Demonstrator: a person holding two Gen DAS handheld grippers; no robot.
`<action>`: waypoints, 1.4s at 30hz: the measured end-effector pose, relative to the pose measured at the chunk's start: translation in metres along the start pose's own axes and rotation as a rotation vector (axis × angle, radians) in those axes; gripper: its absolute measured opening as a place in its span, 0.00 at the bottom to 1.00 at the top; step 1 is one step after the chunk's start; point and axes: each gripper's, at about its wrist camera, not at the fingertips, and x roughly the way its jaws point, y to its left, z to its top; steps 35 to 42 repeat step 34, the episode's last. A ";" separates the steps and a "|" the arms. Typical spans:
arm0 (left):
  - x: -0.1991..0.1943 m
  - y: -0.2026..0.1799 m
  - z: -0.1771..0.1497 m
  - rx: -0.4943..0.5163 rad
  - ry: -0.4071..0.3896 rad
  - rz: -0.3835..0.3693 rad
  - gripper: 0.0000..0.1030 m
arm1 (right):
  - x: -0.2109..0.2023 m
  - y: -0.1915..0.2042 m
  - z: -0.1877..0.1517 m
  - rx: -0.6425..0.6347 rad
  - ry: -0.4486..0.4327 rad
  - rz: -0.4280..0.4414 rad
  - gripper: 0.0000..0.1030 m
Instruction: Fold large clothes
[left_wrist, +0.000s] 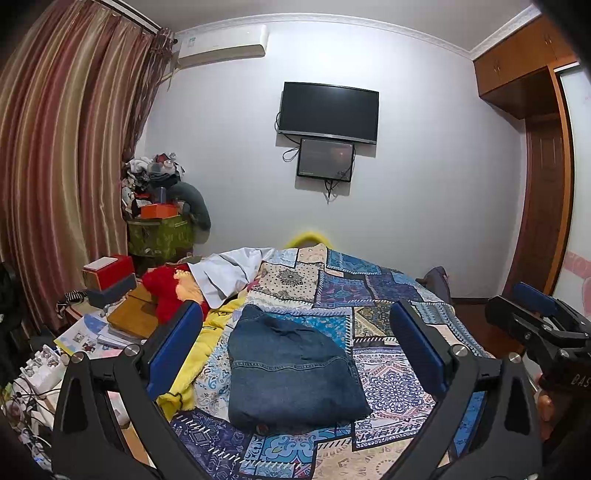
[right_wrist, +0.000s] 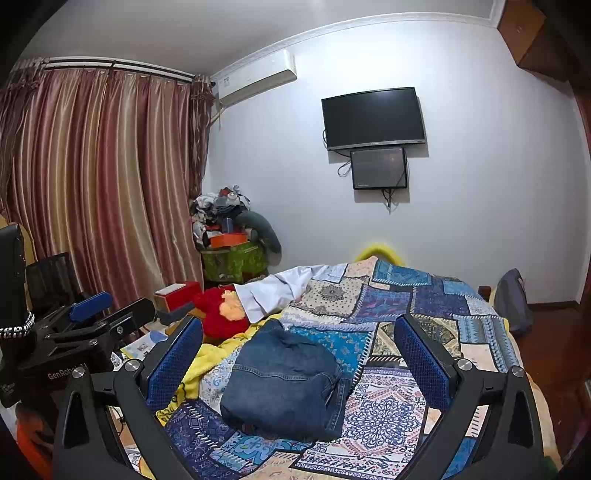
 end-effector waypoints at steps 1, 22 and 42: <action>0.000 -0.001 0.000 -0.001 0.003 -0.005 0.99 | 0.000 0.000 0.000 0.001 0.000 0.000 1.00; -0.003 -0.010 0.001 -0.027 0.002 -0.027 0.99 | -0.003 -0.002 0.004 0.020 -0.016 -0.011 1.00; -0.004 -0.016 0.001 0.006 -0.001 -0.031 0.99 | -0.002 -0.003 0.002 0.037 -0.010 -0.007 1.00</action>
